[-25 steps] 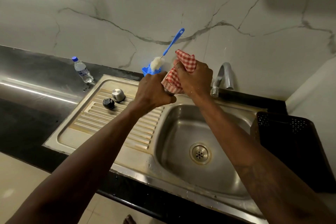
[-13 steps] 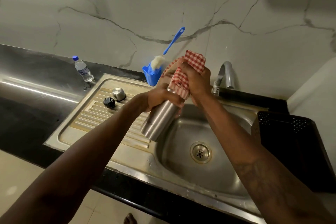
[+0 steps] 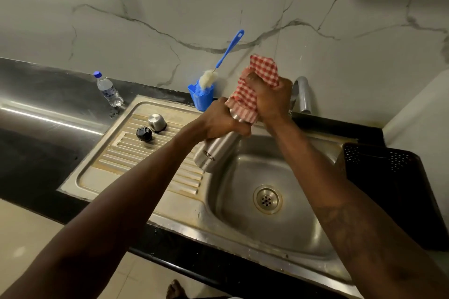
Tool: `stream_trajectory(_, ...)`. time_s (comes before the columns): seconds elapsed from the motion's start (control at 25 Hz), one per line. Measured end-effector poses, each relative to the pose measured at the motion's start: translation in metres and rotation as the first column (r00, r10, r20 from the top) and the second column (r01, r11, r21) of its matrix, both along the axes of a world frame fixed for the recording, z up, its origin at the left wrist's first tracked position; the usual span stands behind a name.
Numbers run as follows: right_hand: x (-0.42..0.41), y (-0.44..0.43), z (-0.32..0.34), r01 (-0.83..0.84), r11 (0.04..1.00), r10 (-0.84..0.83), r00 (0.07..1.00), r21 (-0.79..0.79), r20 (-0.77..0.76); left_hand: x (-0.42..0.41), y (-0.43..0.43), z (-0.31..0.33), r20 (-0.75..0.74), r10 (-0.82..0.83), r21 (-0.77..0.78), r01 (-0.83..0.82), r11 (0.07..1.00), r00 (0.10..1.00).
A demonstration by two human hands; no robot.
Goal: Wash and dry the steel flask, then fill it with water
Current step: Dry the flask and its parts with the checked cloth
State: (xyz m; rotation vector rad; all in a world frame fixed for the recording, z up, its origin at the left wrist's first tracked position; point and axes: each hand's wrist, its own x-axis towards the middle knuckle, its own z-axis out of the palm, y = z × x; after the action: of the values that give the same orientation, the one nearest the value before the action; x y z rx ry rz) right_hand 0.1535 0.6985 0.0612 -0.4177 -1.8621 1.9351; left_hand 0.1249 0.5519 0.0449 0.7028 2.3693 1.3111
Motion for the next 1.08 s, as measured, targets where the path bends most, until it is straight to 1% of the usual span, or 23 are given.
stream_trajectory(0.04,0.001,0.005,0.010,-0.149,0.970,0.136,0.988,-0.191,-0.078,0.002,0.001,0.003,0.164,-0.050,0.120,0.030,0.992,0.985)
stream_trajectory(0.08,0.001,0.011,0.017,-0.305,0.882,0.264,0.951,-0.360,-0.158,0.004,0.001,0.003,0.315,-0.151,0.232,0.078,0.970,0.937)
stream_trajectory(0.12,0.000,0.016,0.023,-0.436,0.758,0.357,0.900,-0.485,-0.252,0.007,0.002,0.003,0.436,-0.275,0.332,0.131,0.934,0.857)
stream_trajectory(0.16,-0.001,0.019,0.023,-0.506,0.648,0.401,0.862,-0.569,-0.310,0.010,0.002,0.003,0.521,-0.380,0.406,0.170,0.898,0.764)
stream_trajectory(0.2,-0.005,0.021,0.020,-0.512,0.588,0.398,0.857,-0.626,-0.328,0.013,0.001,0.004,0.591,-0.435,0.445,0.174,0.878,0.679)
stream_trajectory(0.24,-0.008,0.021,0.014,-0.467,0.561,0.362,0.881,-0.684,-0.305,0.011,-0.001,0.005,0.663,-0.414,0.420,0.148,0.895,0.624)
stream_trajectory(0.28,-0.012,0.023,0.002,-0.340,0.598,0.291,0.936,-0.726,-0.199,0.007,-0.002,0.005,0.713,-0.339,0.325,0.139,0.936,0.614)
stream_trajectory(0.32,-0.010,0.027,-0.008,-0.138,0.676,0.176,0.984,-0.724,-0.023,0.002,-0.002,0.006,0.683,-0.221,0.128,0.184,0.975,0.696)
stream_trajectory(0.36,-0.007,0.034,-0.022,0.109,0.757,0.006,0.985,-0.644,0.174,-0.003,-0.001,0.007,0.517,-0.141,-0.184,0.271,0.945,0.844)
stream_trajectory(0.4,0.000,0.040,-0.035,0.303,0.819,-0.158,0.935,-0.487,0.316,-0.008,0.000,0.006,0.264,-0.171,-0.540,0.293,0.789,0.949)
stream_trajectory(0.44,0.007,0.042,-0.046,0.383,0.871,-0.263,0.893,-0.309,0.364,-0.008,0.002,0.004,0.035,-0.282,-0.782,0.202,0.589,0.959)
stream_trajectory(0.48,0.013,0.042,-0.059,0.385,0.909,-0.313,0.882,-0.158,0.352,-0.005,0.005,0.001,-0.134,-0.389,-0.889,0.063,0.454,0.911)
stream_trajectory(0.52,0.017,0.040,-0.071,0.363,0.931,-0.332,0.886,-0.041,0.324,0.001,0.008,0.000,-0.261,-0.457,-0.916,-0.069,0.395,0.850)
stream_trajectory(0.56,0.022,0.038,-0.082,0.352,0.935,-0.348,0.881,0.049,0.320,0.006,0.012,-0.001,-0.368,-0.480,-0.902,-0.180,0.392,0.796)
stream_trajectory(0.64,0.030,0.038,-0.103,0.365,0.919,-0.393,0.862,0.148,0.319,0.016,0.023,-0.004,-0.530,-0.453,-0.827,-0.319,0.462,0.717)
stream_trajectory(0.72,0.039,0.042,-0.123,0.398,0.906,-0.424,0.835,0.145,0.352,0.026,0.031,-0.017,-0.628,-0.476,-0.771,-0.406,0.491,0.615)
stream_trajectory(0.76,0.043,0.044,-0.131,0.410,0.900,-0.435,0.821,0.149,0.371,0.032,0.035,-0.026,-0.631,-0.526,-0.775,-0.429,0.464,0.571)
stream_trajectory(0.8,0.048,0.046,-0.137,0.415,0.897,-0.441,0.815,0.153,0.375,0.036,0.039,-0.036,-0.578,-0.591,-0.816,-0.421,0.397,0.562)
stream_trajectory(0.84,0.052,0.045,-0.141,0.418,0.896,-0.441,0.812,0.148,0.381,0.039,0.040,-0.046,-0.493,-0.633,-0.868,-0.386,0.313,0.597)
stream_trajectory(0.88,0.055,0.045,-0.144,0.423,0.894,-0.446,0.810,0.148,0.381,0.041,0.040,-0.054,-0.401,-0.628,-0.914,-0.341,0.221,0.667)
stream_trajectory(0.92,0.057,0.045,-0.146,0.421,0.895,-0.444,0.809,0.147,0.385,0.044,0.040,-0.061,-0.352,-0.586,-0.935,-0.297,0.192,0.729)
stream_trajectory(0.96,0.058,0.044,-0.146,0.409,0.900,-0.433,0.815,0.147,0.385,0.045,0.038,-0.066,-0.351,-0.538,-0.936,-0.271,0.225,0.766)
stream_trajectory(1.08,0.062,0.043,-0.147,0.384,0.908,-0.420,0.834,0.169,0.358,0.042,0.039,-0.071,-0.513,-0.428,-0.825,-0.290,0.484,0.744)
